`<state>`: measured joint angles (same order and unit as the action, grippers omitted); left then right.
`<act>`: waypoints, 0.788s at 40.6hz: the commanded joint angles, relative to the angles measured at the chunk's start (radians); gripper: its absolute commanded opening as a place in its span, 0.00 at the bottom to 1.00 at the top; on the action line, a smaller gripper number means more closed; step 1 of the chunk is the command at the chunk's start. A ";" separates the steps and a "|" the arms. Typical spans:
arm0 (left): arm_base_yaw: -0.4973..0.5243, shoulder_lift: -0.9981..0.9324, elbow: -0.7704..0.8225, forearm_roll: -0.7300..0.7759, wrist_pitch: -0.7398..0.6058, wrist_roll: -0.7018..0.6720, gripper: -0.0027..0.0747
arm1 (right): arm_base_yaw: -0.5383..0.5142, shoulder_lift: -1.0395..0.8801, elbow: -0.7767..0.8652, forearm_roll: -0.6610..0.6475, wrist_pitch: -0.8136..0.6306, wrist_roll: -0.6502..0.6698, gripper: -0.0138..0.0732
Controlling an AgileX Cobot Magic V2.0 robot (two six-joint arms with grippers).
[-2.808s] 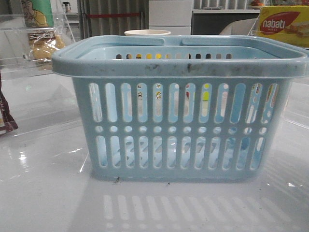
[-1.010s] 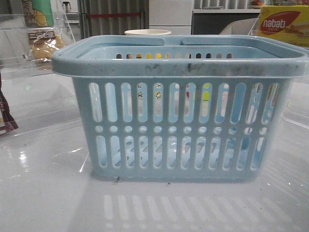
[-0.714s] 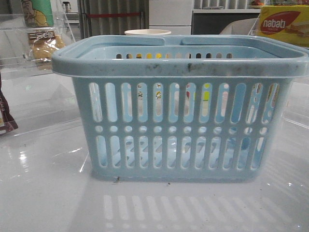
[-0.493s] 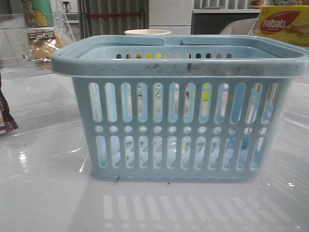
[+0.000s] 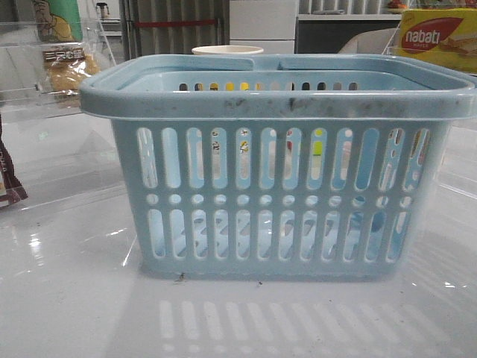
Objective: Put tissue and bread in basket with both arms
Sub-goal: 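Carry the tissue pack over the basket and release it inside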
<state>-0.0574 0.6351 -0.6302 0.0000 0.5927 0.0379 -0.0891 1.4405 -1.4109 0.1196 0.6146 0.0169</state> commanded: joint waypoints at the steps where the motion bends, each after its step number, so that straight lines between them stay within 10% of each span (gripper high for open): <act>1: -0.006 0.006 -0.030 -0.011 -0.080 -0.011 0.49 | 0.092 -0.095 -0.039 0.013 -0.028 -0.017 0.42; 15: -0.006 0.006 -0.030 -0.011 -0.080 -0.011 0.49 | 0.455 -0.053 -0.038 0.014 0.065 -0.037 0.42; 32: -0.006 0.006 -0.030 -0.011 -0.080 -0.011 0.49 | 0.557 0.170 -0.038 0.040 0.101 -0.037 0.56</act>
<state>-0.0574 0.6351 -0.6302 0.0000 0.5927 0.0379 0.4661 1.6247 -1.4115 0.1461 0.7666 -0.0086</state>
